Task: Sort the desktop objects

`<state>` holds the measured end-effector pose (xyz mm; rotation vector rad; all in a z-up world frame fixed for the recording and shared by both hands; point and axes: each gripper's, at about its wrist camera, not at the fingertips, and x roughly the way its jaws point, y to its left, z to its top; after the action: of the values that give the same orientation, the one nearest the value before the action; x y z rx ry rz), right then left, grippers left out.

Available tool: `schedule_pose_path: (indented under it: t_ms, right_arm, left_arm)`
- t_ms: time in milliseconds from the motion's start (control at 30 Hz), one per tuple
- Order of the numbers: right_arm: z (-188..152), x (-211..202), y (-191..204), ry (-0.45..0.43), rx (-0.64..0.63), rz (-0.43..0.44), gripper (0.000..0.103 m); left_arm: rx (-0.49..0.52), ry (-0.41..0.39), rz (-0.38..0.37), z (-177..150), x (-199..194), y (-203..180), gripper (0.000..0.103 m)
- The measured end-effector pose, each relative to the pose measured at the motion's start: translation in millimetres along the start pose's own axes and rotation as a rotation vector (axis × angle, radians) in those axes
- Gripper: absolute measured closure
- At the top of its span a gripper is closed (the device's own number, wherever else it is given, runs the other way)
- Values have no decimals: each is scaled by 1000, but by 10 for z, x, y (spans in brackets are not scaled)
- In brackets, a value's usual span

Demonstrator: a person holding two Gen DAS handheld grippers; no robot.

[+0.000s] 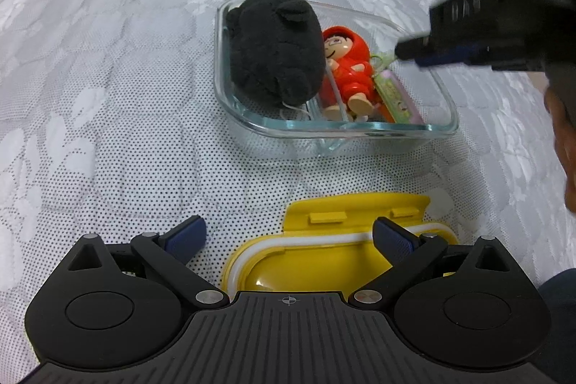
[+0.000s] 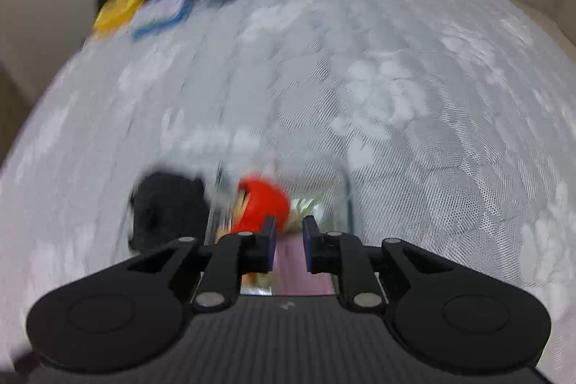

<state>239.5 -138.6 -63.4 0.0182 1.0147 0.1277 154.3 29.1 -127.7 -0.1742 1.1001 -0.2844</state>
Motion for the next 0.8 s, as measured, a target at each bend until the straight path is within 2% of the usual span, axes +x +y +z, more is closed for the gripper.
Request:
schedule_pose_path:
  t_ms: [100,167,333,433,600,733,800]
  right_arm:
    - [-89,96,123,40,-87,-38,84]
    - [-114,153,158,24,-87,-48,80]
    - [-142,288,257,-45,-163,-105,82]
    - [-135,256,223,-12,-102,-97,82]
    - [-134,104,111,56,-23,-31,82]
    - [-101,-228,-102,-55,102,15,81]
    - [-127,-377,-204,-88,139,39,73]
  left_arm:
    - [9,2,3,-10,-5,-12,2]
    - [10,3,3,-14,-5,-14,2]
    - [16,5,4,-20,-4,-13,2]
    - [15,6,3,-17,-3,-11,1]
    - [16,7,1,-9,-2,-10,1]
    - [8,3,-8,0,-4,24,1]
    - [-15,-3,-14,11,-8,63,1]
